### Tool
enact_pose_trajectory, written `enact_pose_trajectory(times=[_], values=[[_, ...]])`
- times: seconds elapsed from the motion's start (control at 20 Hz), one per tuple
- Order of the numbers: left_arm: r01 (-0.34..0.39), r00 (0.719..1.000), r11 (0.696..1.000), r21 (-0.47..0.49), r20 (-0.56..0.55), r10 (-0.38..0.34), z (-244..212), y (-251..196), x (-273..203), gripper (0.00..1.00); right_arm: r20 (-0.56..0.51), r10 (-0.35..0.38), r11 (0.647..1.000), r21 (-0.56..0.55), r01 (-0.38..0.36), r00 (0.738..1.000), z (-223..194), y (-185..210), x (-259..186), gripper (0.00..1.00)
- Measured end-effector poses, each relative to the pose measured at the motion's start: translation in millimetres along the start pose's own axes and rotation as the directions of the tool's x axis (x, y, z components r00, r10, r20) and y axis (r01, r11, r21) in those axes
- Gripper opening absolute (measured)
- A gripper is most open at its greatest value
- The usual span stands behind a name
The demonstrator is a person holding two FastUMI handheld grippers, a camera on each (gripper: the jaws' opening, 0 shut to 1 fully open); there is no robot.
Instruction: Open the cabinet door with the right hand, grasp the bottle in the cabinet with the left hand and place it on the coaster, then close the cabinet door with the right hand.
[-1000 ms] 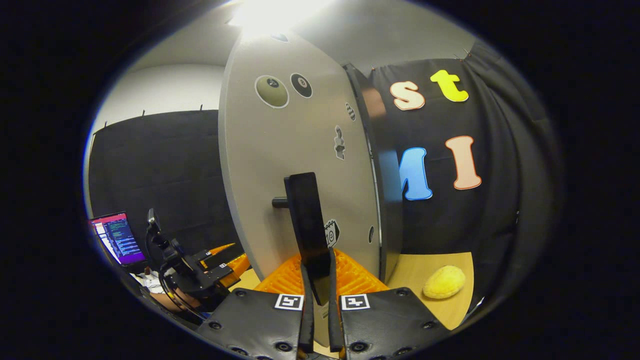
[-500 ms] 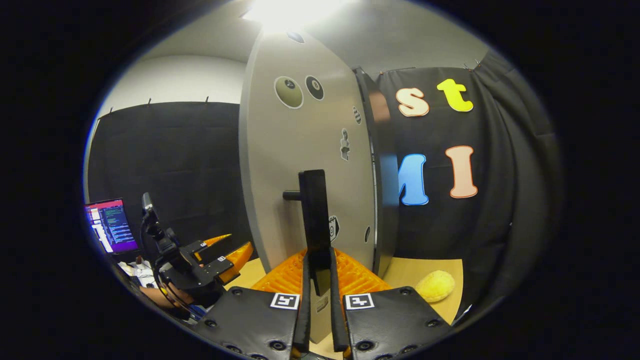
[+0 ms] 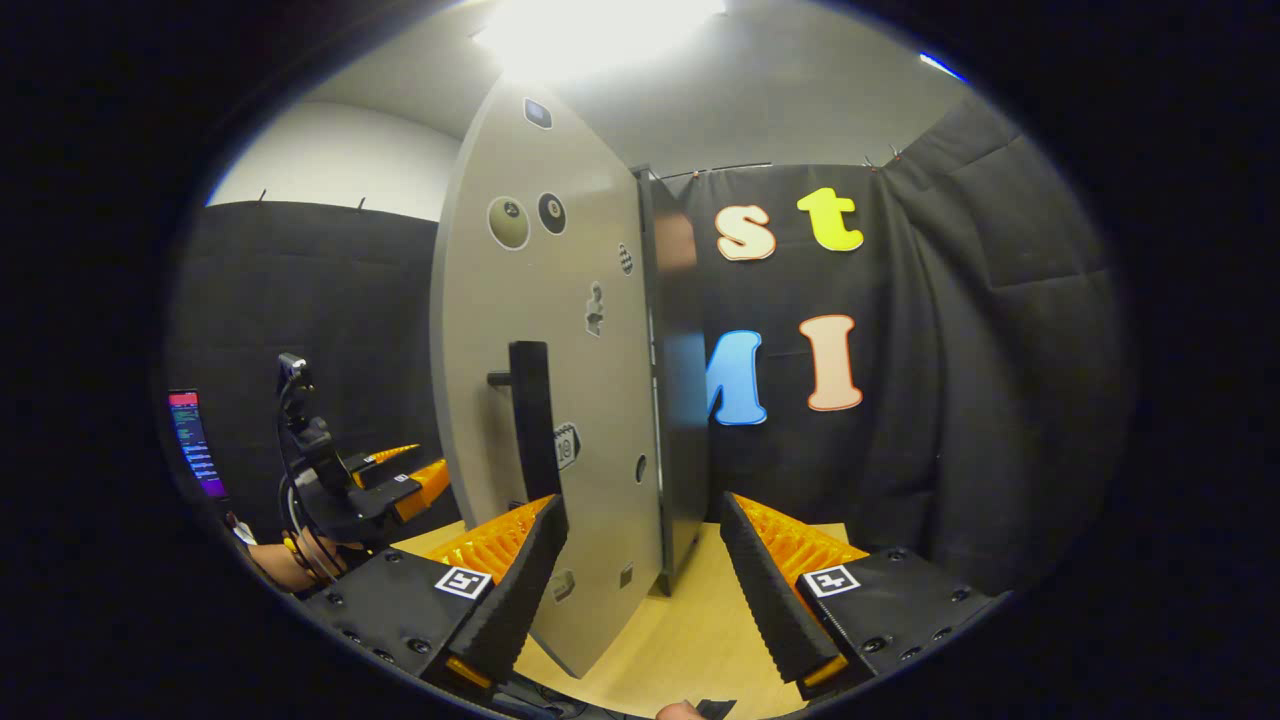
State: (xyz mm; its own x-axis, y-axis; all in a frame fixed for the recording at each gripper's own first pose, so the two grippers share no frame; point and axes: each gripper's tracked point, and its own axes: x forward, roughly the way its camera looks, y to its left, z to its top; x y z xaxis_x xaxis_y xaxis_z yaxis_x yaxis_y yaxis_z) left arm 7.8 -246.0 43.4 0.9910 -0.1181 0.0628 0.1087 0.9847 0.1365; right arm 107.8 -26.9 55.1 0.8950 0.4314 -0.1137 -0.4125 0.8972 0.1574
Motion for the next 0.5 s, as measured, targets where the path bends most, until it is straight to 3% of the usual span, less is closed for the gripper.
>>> enact_pose_trajectory(times=[0.05, 0.25, 0.4, 0.45, 0.5], values=[[0.012, 1.000, 1.000, -0.014, -0.002, -0.012, 0.0, -1.5, 9.5, 0.76, 0.004, -0.048, 0.999, -0.010, 0.048, 0.999, -3.9, -11.9, -1.1, 0.97], [0.073, 0.997, 0.996, -0.050, 0.010, -0.073, 6.7, -1.9, 47.5, 0.76, 0.003, -0.233, 0.972, -0.031, 0.233, 0.972, -15.2, -49.2, 5.6, 0.97], [0.106, 0.994, 0.993, -0.041, 0.023, -0.106, 13.1, -0.6, 82.0, 0.78, -0.013, -0.285, 0.958, 0.014, 0.285, 0.958, -23.9, -58.4, 14.5, 0.98], [0.123, 0.992, 0.991, -0.048, 0.032, -0.121, 16.0, -1.5, 92.6, 0.78, -0.012, -0.308, 0.951, 0.023, 0.308, 0.951, -26.6, -62.0, 17.5, 0.93], [0.137, 0.990, 0.989, -0.057, 0.038, -0.135, 18.2, -1.5, 103.5, 0.76, -0.019, -0.330, 0.944, 0.026, 0.330, 0.944, -29.7, -66.6, 19.2, 0.97]])
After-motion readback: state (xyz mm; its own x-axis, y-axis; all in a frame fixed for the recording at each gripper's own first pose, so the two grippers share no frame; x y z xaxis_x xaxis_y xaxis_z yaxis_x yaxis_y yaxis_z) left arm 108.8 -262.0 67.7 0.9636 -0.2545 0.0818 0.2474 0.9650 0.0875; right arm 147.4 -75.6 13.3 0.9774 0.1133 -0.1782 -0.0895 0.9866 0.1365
